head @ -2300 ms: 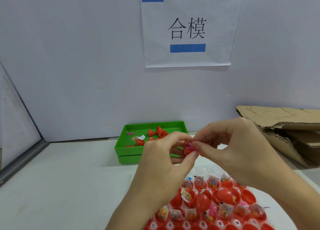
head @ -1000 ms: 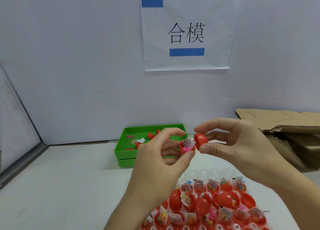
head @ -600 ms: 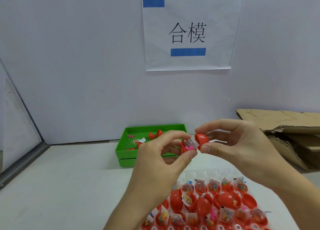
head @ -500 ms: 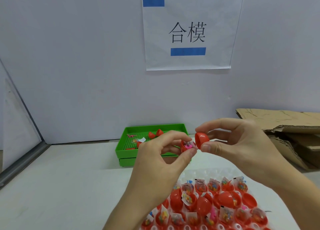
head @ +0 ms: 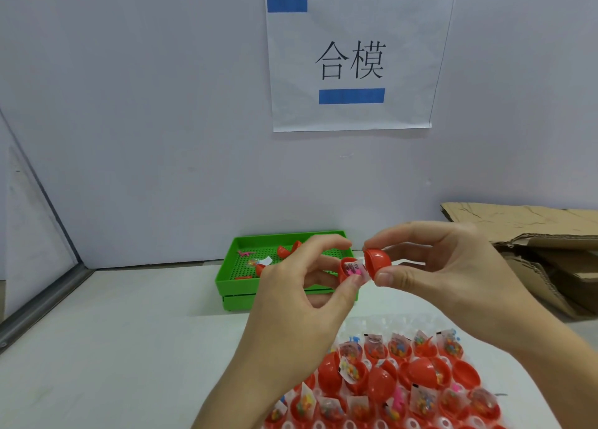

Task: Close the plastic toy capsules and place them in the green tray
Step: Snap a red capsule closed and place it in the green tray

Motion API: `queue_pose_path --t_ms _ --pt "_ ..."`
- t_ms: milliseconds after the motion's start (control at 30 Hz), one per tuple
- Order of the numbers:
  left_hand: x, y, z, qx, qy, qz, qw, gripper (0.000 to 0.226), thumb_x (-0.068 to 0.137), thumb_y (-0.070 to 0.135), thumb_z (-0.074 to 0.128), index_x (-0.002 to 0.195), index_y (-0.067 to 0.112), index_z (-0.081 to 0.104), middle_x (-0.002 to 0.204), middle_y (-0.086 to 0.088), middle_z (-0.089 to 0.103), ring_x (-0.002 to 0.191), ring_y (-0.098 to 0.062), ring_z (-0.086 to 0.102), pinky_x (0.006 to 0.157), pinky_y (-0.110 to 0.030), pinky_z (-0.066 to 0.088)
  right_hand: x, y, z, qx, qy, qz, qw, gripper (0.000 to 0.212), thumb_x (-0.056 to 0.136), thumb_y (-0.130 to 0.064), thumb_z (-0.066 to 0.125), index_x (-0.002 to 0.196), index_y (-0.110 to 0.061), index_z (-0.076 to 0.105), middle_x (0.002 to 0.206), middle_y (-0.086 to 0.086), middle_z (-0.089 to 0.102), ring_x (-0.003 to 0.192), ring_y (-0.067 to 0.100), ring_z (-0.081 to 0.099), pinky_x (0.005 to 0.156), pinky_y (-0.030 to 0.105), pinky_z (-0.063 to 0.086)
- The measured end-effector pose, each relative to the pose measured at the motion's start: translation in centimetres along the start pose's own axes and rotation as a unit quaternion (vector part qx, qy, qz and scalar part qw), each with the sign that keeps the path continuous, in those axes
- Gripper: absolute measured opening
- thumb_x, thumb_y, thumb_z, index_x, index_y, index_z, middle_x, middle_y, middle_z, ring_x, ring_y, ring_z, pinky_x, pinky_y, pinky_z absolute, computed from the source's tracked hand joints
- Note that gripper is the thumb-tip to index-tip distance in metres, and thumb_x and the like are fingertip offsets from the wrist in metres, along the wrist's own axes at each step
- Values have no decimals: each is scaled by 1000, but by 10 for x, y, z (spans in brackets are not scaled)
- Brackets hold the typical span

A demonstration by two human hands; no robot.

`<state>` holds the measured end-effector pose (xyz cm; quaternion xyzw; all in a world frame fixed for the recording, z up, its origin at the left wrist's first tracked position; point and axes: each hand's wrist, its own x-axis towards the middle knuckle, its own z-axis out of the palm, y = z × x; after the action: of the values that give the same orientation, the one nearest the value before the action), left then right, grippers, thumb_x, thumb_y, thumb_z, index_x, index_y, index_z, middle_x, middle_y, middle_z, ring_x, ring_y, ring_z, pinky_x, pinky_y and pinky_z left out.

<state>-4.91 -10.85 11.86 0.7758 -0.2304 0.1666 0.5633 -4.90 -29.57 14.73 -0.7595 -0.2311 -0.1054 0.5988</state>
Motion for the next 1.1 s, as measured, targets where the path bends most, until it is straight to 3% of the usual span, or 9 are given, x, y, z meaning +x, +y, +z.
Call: queue_pose_path --t_ms 267,400,500,567,733,833,1100 --pt "1 3 -1 -6 13 1 1000 27 69 45 74 95 37 71 83 20 69 83 -1 67 65 -10 51 0 3 1 -15 3 -1 1000 31 60 -31 81 90 -24 78 88 0 78 85 16 75 77 27 61" --pt "1 2 0 -55 13 -6 998 23 72 36 76 95 32 73 85 11 70 83 -6 66 68 -12 52 -1 2 2 -1 -4 3 1000 36 60 -35 80 95 -29 76 85 4 78 82 22 75 78 32 61" --pt "1 3 -1 -92 -4 -15 996 18 82 20 76 95 31 73 89 3 69 84 -13 68 74 -28 60 -1 2 4 23 -10 -2 1000 34 61 -28 81 95 -26 76 83 6 78 79 22 75 75 28 60" --pt "1 4 -1 -106 -12 -19 994 20 87 11 73 94 29 72 90 1 68 84 -15 68 74 -32 61 -2 1 5 26 -13 -4 1000 34 61 -26 81 95 -24 77 84 7 78 79 24 75 76 32 61" --pt "1 7 0 -92 3 -9 996 21 85 5 73 91 25 72 85 5 69 79 -6 66 68 -13 53 -2 -1 8 21 1 -12 1000 35 61 -30 82 95 -22 77 84 7 77 79 27 74 76 47 60" --pt "-1 8 2 -63 13 3 998 18 84 9 75 91 26 72 85 8 71 83 -7 67 68 -11 52 -2 1 10 7 13 -17 1000 34 63 -34 81 95 -26 76 83 7 77 78 29 74 76 53 60" --pt "1 7 -4 -79 -16 18 997 31 82 6 76 108 21 75 102 2 72 98 -15 67 79 -12 53 -1 7 9 23 24 -19 999 31 65 -26 81 95 -23 76 83 10 77 80 28 75 78 43 61"
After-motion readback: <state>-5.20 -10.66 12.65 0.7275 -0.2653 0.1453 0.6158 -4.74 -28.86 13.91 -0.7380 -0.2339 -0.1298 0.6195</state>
